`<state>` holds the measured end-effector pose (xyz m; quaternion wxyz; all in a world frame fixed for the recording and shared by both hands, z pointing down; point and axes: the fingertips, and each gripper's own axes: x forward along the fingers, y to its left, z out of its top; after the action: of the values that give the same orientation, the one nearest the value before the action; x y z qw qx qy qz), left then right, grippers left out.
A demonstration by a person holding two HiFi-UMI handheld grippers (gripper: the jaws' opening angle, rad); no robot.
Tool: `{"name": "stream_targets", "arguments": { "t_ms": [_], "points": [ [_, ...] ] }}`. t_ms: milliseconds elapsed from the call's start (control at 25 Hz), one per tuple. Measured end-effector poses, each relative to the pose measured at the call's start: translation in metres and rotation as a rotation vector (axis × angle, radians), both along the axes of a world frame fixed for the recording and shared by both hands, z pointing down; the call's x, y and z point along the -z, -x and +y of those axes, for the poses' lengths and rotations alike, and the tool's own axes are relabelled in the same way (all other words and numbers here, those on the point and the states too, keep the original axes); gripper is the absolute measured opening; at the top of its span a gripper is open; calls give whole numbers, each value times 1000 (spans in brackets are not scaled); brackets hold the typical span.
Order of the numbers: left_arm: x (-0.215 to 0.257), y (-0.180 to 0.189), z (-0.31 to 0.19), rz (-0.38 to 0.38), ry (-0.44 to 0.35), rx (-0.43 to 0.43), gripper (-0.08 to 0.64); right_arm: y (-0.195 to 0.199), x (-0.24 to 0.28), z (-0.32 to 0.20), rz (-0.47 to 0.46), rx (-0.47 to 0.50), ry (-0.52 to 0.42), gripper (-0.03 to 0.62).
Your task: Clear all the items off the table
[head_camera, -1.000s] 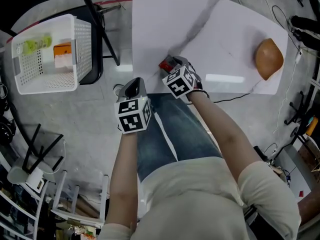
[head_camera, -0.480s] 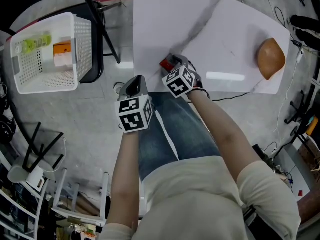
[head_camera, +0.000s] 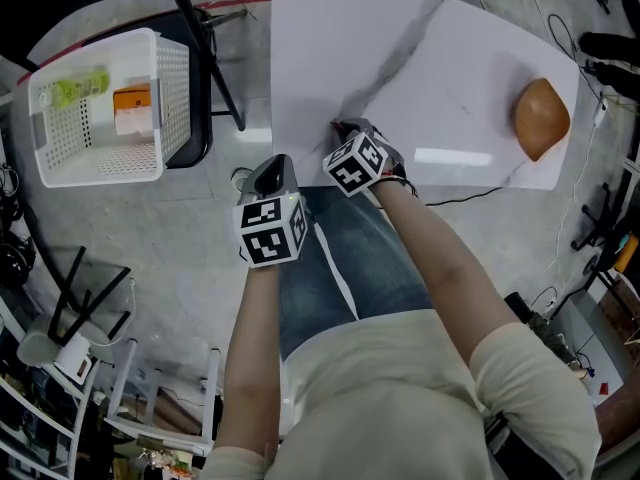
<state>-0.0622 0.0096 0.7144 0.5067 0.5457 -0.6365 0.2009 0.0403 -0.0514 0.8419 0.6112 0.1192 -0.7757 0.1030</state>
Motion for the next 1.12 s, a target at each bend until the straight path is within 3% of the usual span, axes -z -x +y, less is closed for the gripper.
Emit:
{"name": "stream_targets", "arguments": {
  "t_ms": [520, 1120],
  "points": [
    [26, 3, 1, -23, -18, -11, 8, 8, 33, 8, -10, 19, -11, 31],
    [80, 1, 18, -48, -30, -2, 8, -2, 109, 15, -56, 2, -36, 31]
  ]
}}
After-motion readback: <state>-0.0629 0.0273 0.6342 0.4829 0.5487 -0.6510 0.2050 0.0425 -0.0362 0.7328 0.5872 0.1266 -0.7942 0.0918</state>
